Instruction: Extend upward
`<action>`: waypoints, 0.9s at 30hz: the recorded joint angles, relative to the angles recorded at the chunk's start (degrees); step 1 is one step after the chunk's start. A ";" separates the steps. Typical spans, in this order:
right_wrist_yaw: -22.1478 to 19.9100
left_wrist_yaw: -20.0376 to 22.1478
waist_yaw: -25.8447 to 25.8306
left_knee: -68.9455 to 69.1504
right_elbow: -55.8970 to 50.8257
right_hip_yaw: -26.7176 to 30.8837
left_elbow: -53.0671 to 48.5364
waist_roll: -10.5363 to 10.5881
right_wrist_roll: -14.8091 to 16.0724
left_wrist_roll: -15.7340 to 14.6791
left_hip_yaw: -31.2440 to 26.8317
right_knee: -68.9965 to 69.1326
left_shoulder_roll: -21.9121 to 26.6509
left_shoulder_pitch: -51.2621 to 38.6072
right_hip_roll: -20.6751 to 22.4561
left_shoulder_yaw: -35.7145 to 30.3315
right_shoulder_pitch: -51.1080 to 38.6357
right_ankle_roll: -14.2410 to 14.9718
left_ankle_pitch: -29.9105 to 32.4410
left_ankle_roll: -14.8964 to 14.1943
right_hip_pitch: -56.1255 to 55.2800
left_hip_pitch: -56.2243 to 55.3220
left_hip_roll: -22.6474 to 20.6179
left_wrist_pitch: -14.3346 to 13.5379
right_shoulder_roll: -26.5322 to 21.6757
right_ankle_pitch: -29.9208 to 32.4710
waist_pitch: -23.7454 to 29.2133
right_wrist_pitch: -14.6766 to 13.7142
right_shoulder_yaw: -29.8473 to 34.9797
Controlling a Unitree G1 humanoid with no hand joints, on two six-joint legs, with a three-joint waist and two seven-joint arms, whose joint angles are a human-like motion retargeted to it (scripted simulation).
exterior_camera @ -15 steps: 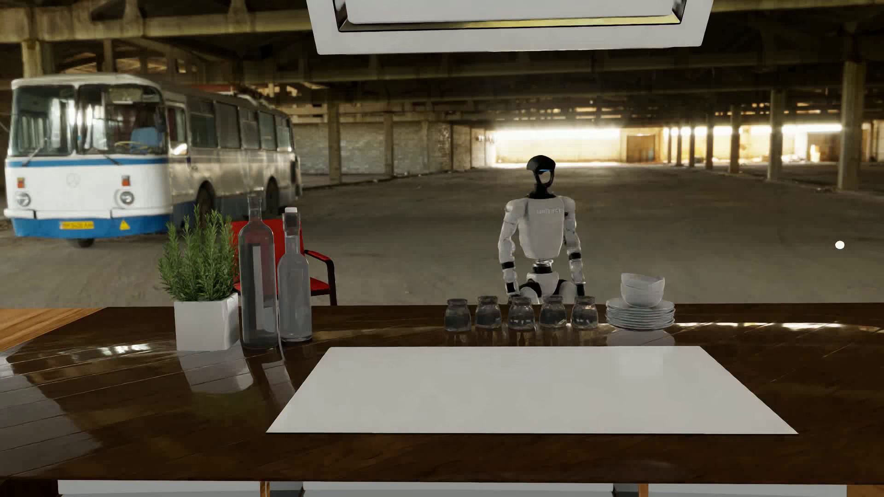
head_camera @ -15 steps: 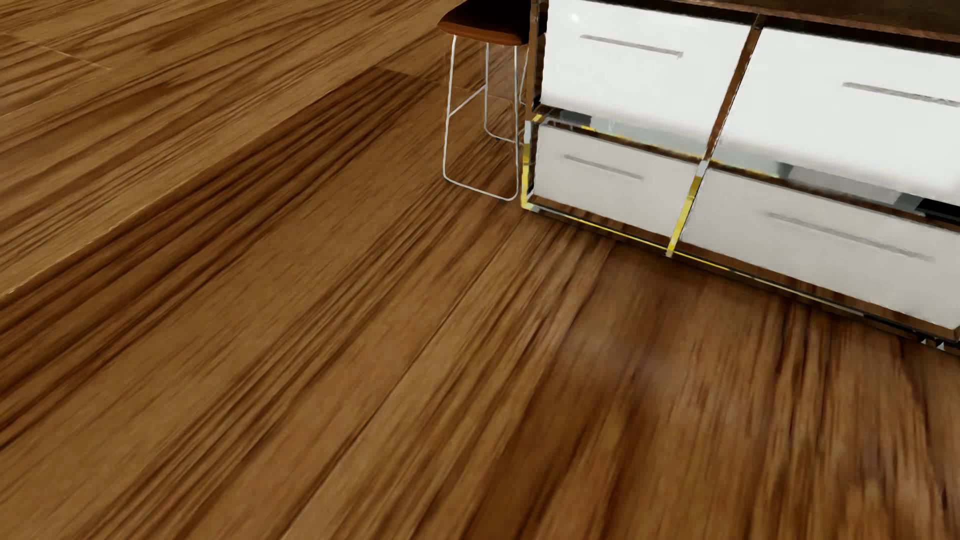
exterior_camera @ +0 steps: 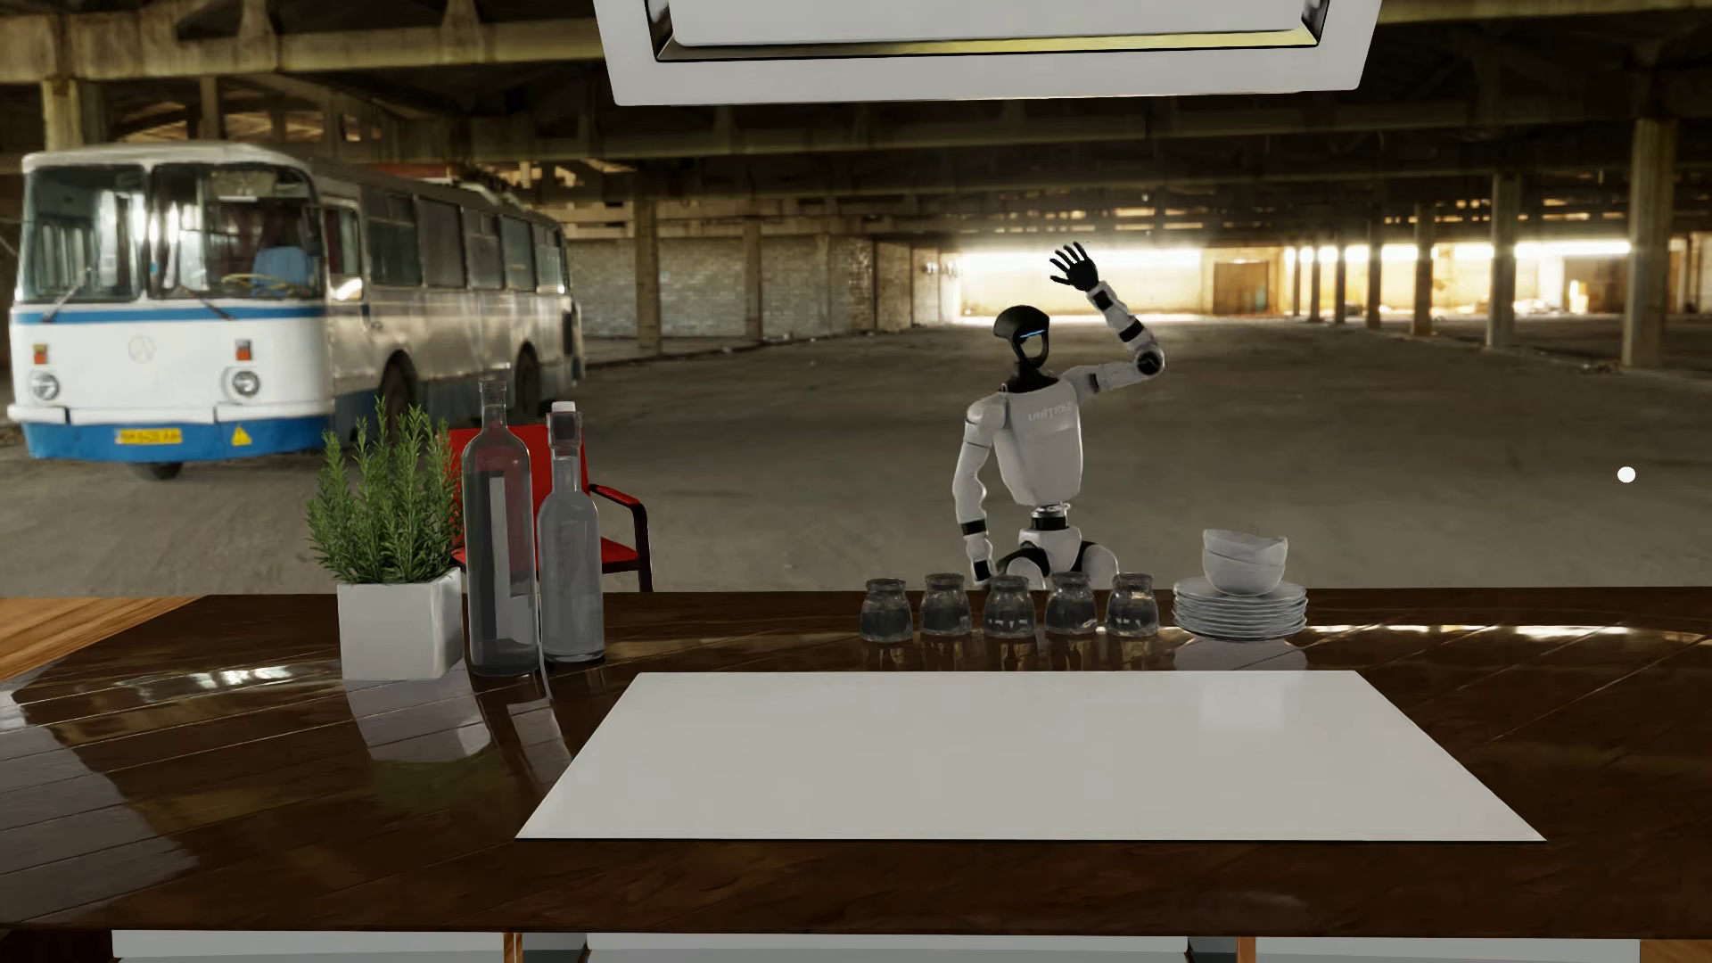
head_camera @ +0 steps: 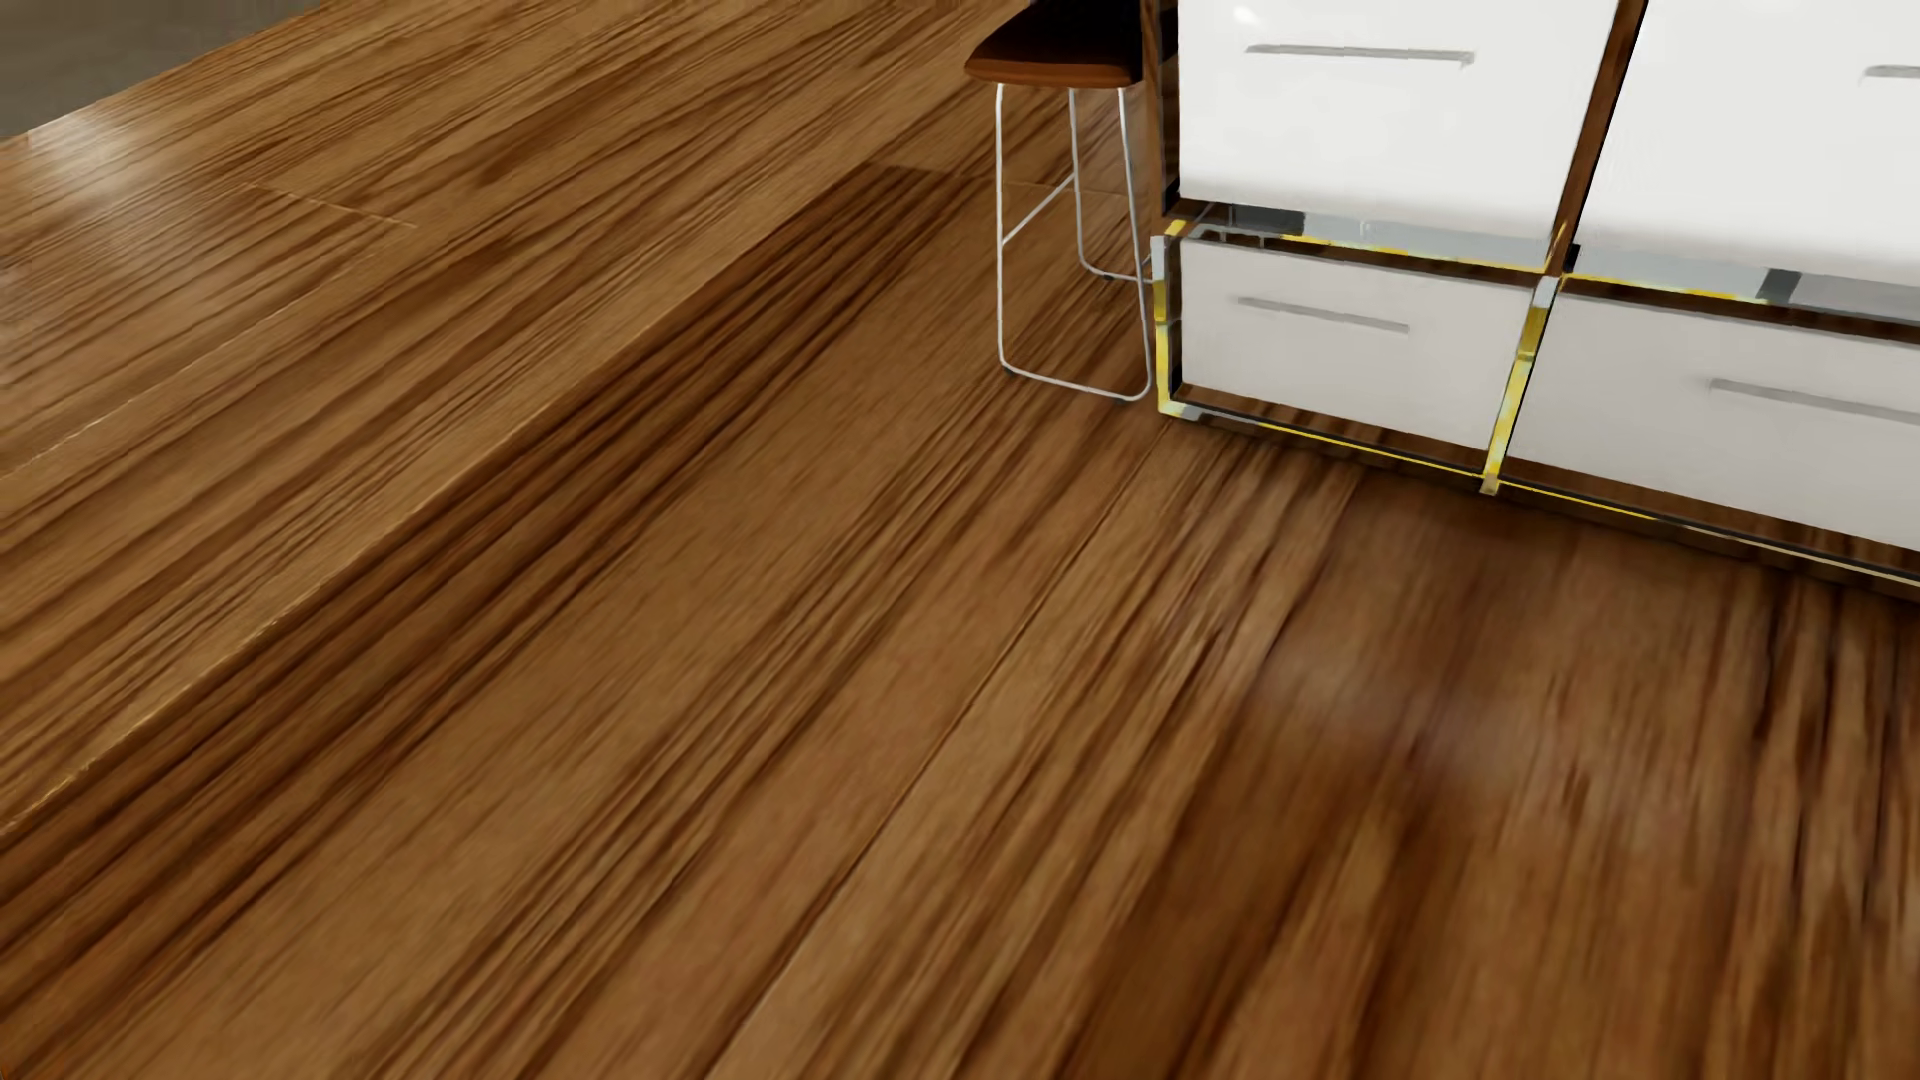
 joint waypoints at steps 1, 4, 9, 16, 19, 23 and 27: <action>0.00 0.00 0.60 -0.14 0.03 0.00 -1.26 0.52 0.00 0.00 0.00 0.12 1.29 -1.77 -0.11 -2.10 0.20 0.00 -0.06 0.00 -0.02 0.11 -0.10 0.00 -0.17 -0.34 -0.24 0.00 -0.44; 0.00 0.00 1.01 0.03 -0.20 0.00 -0.91 0.83 0.00 0.00 0.00 0.21 3.12 -2.40 -0.51 -5.13 0.85 0.00 -0.31 0.00 0.34 0.54 -0.51 0.00 -0.20 -0.47 -0.51 0.00 0.70; 0.00 0.00 0.38 2.64 0.88 0.00 -0.87 1.46 0.00 0.00 0.00 0.00 5.05 -6.59 -0.39 -11.66 1.90 0.00 2.29 0.00 0.55 0.42 -0.59 0.00 -0.87 0.14 -0.58 0.00 0.18; 0.00 0.00 0.50 2.68 0.36 0.00 -1.87 0.92 0.00 0.00 0.00 -0.15 6.58 -4.48 -0.38 -15.33 2.04 0.00 2.97 0.00 0.34 0.08 -0.48 0.00 -0.95 0.72 -0.46 0.00 1.12; 0.00 0.00 0.45 2.70 -0.07 0.00 -2.64 0.77 0.00 0.00 0.00 -0.15 6.66 -4.50 -0.33 -16.53 1.60 0.00 2.63 0.00 0.51 0.22 -0.42 0.00 -0.87 0.83 -0.31 0.00 1.69; 0.00 0.00 0.48 2.62 -0.54 0.00 -2.50 0.66 0.00 0.00 0.00 -0.21 5.72 -5.49 -0.23 -14.30 1.33 0.00 2.14 0.00 0.64 0.20 -0.39 0.00 -0.76 1.04 -0.33 0.00 1.03; 0.00 0.00 0.88 2.56 -0.66 0.00 -3.14 0.56 0.00 0.00 0.00 -0.09 4.83 -4.18 -0.28 -15.80 1.14 0.00 1.44 0.00 0.89 0.50 -0.48 0.00 -0.91 1.35 0.03 0.00 2.41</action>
